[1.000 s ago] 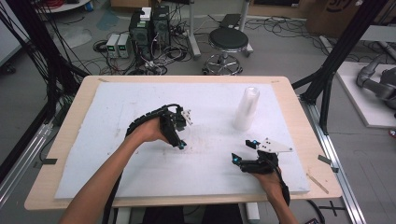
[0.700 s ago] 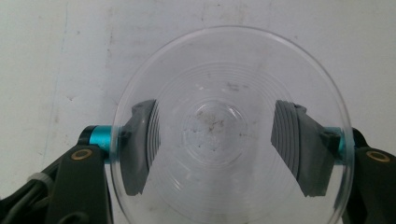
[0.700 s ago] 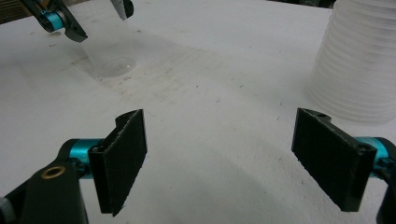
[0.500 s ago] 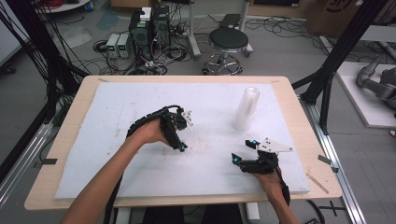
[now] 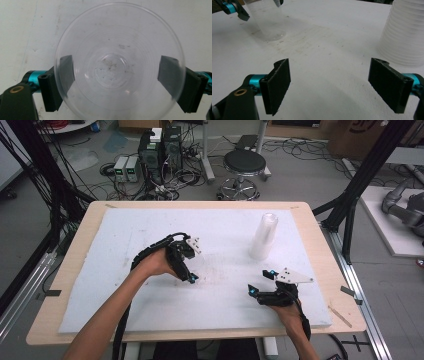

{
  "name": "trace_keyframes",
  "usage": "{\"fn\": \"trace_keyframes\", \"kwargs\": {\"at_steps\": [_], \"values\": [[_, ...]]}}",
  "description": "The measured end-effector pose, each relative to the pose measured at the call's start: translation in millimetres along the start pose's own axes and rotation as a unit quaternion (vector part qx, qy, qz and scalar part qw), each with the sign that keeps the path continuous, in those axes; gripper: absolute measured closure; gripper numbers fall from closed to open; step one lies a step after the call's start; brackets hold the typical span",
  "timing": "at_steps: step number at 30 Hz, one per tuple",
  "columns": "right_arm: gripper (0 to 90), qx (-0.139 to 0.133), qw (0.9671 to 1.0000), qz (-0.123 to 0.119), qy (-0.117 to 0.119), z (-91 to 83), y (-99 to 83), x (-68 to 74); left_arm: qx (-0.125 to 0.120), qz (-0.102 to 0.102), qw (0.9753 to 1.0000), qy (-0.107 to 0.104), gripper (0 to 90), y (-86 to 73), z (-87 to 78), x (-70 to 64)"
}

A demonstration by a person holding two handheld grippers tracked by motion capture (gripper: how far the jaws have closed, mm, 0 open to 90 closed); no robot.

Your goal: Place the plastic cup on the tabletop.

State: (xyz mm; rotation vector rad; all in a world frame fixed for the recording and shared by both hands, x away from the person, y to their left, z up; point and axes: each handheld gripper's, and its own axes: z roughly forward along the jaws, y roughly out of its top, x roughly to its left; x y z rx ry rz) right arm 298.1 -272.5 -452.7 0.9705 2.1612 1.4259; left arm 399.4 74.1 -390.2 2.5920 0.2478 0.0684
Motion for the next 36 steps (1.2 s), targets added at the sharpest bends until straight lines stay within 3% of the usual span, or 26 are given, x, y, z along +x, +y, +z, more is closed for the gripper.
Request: {"fn": "trace_keyframes", "kwargs": {"at_steps": [7,14,19,21,22,24,26,29,30,31,33,34,35,36], "values": [[17.7,-0.008,1.0,0.0,-0.003,-2.7,-1.2,1.1,-0.013,-0.012,0.9998,0.003,13.6,-17.1,-14.1,-0.8],[17.7,-0.008,1.0,-0.004,-0.004,-2.4,-1.2,0.9,-0.04,-0.041,0.998,0.025,13.6,-52.9,-25.5,-6.5],[17.7,-0.011,0.9999,-0.001,-0.002,-2.6,-1.4,0.4,-0.092,-0.071,0.9924,0.039,13.6,-89.6,-37.7,-21.9],[17.7,-0.009,0.9999,-0.002,-0.005,-2.6,-1.3,0.8,-0.114,-0.089,0.9881,0.052,13.6,-104.4,-40.7,-27.8],[17.7,-0.009,0.9999,-0.002,-0.005,-2.7,-1.4,1.2,-0.13,-0.1,0.9849,0.055,13.3,-111.5,-41.9,-31.1],[17.7,-0.014,0.9999,-0.002,-0.004,-3.2,-1.7,1.0,-0.165,-0.126,0.9754,0.074,13.2,-124.7,-43.8,-38.4],[17.7,-0.017,0.9999,0.001,-0.004,-4.4,-2.1,0.5,-0.199,-0.144,0.9644,0.098,12.6,-136.7,-45.5,-46.5],[17.7,-0.024,0.9997,0.004,-0.005,-5.1,-2.5,-0.8,-0.246,-0.167,0.9451,0.135,12.6,-150.9,-44.7,-59.3],[17.7,-0.024,0.9997,0.009,-0.005,-5.6,-2.6,-0.3,-0.264,-0.175,0.9367,0.149,12.6,-155.2,-43.6,-63.8],[17.7,-0.025,0.9996,0.008,-0.007,-5.8,-2.7,-0.2,-0.276,-0.179,0.93,0.163,12.6,-159.7,-42.9,-67.7],[17.7,-0.027,0.9996,0.007,-0.007,-6.2,-3.0,0.2,-0.304,-0.196,0.9129,0.189,12.6,-167.2,-40.0,-75.3],[17.7,-0.03,0.9995,0.004,-0.008,-6.3,-3.1,-0.2,-0.314,-0.206,0.9055,0.198,12.6,-171.1,-39.1,-78.0],[17.7,-0.03,0.9995,0.004,-0.007,-6.5,-3.2,-0.3,-0.32,-0.215,0.899,0.208,12.6,-174.3,-38.1,-80.8],[17.7,-0.03,0.9995,0.007,-0.007,-6.9,-3.2,-0.3,-0.325,-0.214,0.8956,0.215,12.6,-177.9,-36.9,-83.0]]}}
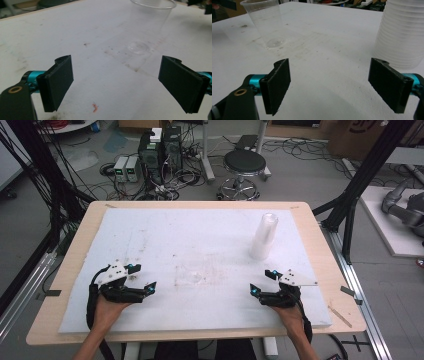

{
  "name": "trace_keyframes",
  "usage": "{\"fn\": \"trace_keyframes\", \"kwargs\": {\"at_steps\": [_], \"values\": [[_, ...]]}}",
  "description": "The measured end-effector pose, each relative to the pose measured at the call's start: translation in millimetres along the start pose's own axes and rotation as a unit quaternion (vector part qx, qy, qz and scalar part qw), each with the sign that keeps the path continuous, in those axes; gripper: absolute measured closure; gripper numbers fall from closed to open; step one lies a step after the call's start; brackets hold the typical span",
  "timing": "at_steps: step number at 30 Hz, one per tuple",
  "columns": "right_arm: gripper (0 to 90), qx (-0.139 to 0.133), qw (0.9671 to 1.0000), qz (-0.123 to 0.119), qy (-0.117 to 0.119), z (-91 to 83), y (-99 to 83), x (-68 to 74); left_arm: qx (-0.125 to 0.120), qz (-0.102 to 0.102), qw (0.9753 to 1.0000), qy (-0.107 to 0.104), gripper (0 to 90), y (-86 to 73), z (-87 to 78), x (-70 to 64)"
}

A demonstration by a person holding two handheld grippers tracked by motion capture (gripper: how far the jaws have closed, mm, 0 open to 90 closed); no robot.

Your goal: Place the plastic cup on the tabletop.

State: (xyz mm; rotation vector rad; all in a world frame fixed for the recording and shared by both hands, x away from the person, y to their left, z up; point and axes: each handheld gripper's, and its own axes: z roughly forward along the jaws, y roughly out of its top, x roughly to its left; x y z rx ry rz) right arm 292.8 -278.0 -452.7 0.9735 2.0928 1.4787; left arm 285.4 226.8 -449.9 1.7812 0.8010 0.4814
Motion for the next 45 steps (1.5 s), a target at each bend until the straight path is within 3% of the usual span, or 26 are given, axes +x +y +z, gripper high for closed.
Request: {"fn": "trace_keyframes", "kwargs": {"at_steps": [5,14,19,29,45], "values": [[17.7,-0.01,0.9999,0.005,0.002,-1.3,-0.7,-2.3,-0.016,-0.008,0.9996,0.023,12.6,-13.2,-4.5,0.7],[17.7,-0.016,0.9997,0.015,0.003,-3.0,-1.3,-3.0,-0.033,-0.004,0.9988,0.035,12.8,-18.2,-10.5,0.1],[17.7,-0.007,0.9999,0.007,-0.001,-1.1,-0.7,-1.4,-0.039,-0.01,0.9986,0.034,12.8,-21.2,-13.0,2.8],[17.7,-0.016,0.9999,-0.002,-0.002,-2.6,-1.5,-0.4,-0.055,-0.027,0.9977,0.028,12.9,-23.3,-15.8,5.8],[17.7,-0.015,0.9999,-0.003,0.002,-2.1,-1.3,-0.4,-0.051,-0.029,0.9978,0.029,12.9,-23.1,-15.5,6.4]]}}
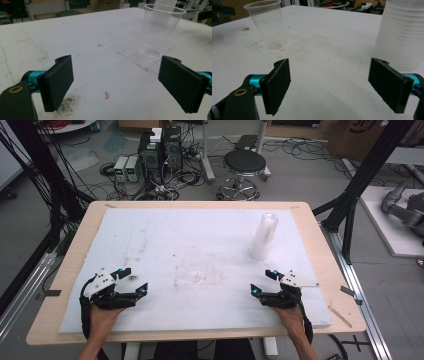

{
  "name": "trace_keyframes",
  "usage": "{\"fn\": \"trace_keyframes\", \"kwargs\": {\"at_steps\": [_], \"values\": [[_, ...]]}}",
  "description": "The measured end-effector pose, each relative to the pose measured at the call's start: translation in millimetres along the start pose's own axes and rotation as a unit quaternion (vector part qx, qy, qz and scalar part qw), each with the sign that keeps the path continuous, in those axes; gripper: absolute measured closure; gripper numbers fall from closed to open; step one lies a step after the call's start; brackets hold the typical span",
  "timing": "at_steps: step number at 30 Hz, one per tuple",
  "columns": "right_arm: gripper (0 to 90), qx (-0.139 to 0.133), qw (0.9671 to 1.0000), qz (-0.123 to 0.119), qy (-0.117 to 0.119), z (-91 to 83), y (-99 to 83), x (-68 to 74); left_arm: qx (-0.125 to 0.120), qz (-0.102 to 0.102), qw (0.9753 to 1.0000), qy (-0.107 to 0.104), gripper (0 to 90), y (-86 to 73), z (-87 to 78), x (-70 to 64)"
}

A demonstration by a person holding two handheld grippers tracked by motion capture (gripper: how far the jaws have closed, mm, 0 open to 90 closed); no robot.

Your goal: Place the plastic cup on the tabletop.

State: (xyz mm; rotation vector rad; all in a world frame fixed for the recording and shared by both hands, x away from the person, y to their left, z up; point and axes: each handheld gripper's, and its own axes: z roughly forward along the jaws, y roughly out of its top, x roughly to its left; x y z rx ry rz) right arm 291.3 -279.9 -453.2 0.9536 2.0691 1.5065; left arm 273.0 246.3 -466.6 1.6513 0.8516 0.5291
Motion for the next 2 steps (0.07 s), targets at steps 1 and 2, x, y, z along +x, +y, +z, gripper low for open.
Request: {"fn": "trace_keyframes", "kwargs": {"at_steps": [1,2], "values": [[17.7,0.0,1.0,0.001,-0.001,-0.6,-0.2,0.1,-0.002,-0.003,1.0,0.001,12.9,-0.1,0.0,0.2],[17.7,-0.002,1.0,0.002,0.0,-1.0,-0.3,0.1,-0.002,-0.004,1.0,0.0,12.9,-0.2,0.0,0.5]]}}
